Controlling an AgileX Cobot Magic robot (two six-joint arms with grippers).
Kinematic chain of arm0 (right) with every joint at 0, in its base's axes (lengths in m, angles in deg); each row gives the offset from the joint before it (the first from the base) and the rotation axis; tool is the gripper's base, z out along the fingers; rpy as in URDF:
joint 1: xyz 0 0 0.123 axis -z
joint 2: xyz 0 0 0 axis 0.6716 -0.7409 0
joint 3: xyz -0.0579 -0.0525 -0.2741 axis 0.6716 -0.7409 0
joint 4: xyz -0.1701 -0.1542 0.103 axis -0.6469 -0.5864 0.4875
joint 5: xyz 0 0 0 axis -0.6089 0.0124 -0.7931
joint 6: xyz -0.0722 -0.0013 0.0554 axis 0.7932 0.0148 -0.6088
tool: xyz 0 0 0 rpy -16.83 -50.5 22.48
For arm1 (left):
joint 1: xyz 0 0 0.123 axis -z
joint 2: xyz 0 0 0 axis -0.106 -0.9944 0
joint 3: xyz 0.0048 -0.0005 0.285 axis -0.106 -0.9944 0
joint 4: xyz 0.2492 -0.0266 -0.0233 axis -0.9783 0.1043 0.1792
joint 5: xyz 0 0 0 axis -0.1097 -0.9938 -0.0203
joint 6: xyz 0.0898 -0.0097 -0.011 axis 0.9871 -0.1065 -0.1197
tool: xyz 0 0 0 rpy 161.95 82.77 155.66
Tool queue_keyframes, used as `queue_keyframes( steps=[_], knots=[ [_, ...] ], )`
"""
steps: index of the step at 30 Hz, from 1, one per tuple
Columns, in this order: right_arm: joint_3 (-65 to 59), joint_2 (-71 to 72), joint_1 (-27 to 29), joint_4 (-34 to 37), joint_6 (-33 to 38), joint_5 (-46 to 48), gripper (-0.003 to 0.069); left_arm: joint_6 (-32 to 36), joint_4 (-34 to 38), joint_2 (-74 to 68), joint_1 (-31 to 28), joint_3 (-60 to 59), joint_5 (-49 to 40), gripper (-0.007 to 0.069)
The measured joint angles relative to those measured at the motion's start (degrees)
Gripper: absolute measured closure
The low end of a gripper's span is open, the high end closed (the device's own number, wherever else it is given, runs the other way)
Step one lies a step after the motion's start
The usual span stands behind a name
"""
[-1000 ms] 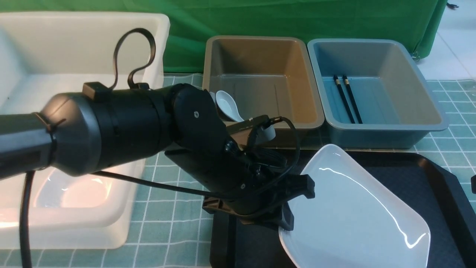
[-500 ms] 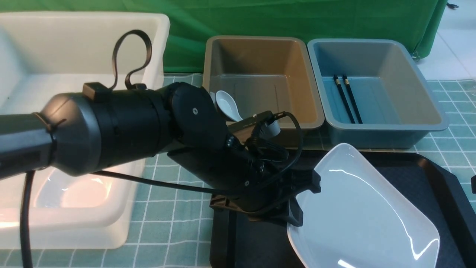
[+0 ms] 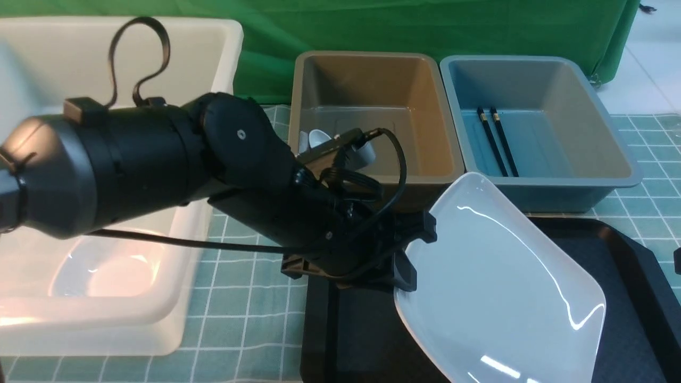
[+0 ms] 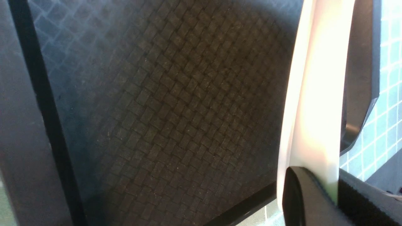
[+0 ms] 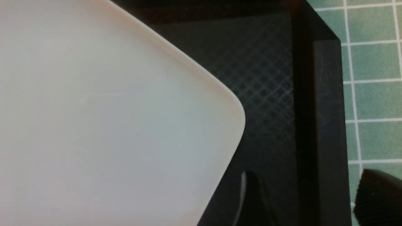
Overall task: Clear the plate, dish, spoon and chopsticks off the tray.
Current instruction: Use the left arm to put the plate into the large storage box on the left
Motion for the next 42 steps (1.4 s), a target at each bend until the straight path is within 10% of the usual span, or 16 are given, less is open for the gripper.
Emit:
queue_keyframes(
  steps=[20,42],
  knots=[
    [0.0,0.0,0.0,0.0,0.0,-0.3,0.0209,3.8,3.0,4.9,-8.4,0.0,-1.6,0.0594],
    [0.0,0.0,0.0,0.0,0.0,-0.3,0.0209,12.7,10.9,7.6,-33.2,8.6,-10.5,0.0594]
  ],
)
